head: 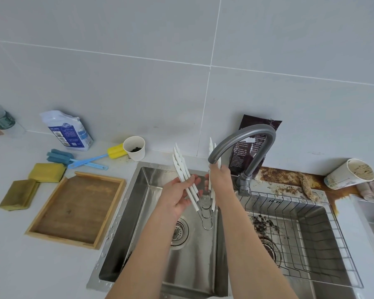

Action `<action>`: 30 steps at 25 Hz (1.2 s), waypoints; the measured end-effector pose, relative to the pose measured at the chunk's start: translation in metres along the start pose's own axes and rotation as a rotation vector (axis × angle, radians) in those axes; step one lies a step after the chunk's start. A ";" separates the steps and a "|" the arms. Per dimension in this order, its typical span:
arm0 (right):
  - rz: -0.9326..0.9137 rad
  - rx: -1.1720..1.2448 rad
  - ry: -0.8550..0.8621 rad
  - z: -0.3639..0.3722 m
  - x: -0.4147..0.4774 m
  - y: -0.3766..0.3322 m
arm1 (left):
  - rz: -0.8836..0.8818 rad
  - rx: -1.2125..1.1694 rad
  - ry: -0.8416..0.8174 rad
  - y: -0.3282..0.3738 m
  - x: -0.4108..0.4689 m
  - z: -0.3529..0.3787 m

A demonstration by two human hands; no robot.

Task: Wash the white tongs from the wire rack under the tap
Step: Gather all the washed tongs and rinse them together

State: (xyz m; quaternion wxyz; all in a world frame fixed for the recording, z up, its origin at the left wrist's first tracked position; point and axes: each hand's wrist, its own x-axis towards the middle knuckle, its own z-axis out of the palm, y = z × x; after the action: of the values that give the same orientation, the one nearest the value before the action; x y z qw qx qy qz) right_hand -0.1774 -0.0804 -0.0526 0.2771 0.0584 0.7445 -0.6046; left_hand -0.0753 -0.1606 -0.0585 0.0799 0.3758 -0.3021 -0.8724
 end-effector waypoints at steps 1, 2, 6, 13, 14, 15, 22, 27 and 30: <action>0.012 -0.003 0.005 -0.001 0.000 0.000 | -0.004 0.015 -0.009 0.000 0.000 0.000; 0.023 -0.003 0.013 -0.003 0.000 0.000 | -0.004 0.028 -0.019 0.000 0.000 0.001; -0.043 -0.006 0.067 -0.004 -0.001 0.003 | 0.029 0.062 -0.002 0.001 0.000 0.005; -0.166 -0.071 0.078 -0.005 -0.007 -0.001 | 0.025 0.070 0.029 0.000 0.000 0.012; -0.139 -0.070 0.063 -0.007 -0.007 -0.002 | 0.020 0.070 0.028 0.000 0.000 0.012; -0.101 -0.065 0.044 -0.009 -0.008 -0.003 | 0.016 0.073 0.028 -0.001 -0.001 0.012; -0.102 0.126 0.034 -0.010 -0.010 -0.001 | 0.023 0.058 0.030 0.000 -0.005 0.011; -0.076 -0.024 0.095 -0.006 -0.013 -0.004 | -0.012 0.057 -0.006 0.000 -0.008 0.008; -0.052 -0.071 0.117 -0.008 -0.014 -0.004 | -0.009 0.083 -0.029 -0.001 -0.012 0.009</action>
State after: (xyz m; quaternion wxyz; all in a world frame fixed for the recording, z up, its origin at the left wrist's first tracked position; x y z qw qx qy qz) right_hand -0.1705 -0.0703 -0.0414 0.2192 0.0642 0.7817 -0.5803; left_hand -0.0732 -0.1511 -0.0471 0.0557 0.3674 -0.3374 -0.8649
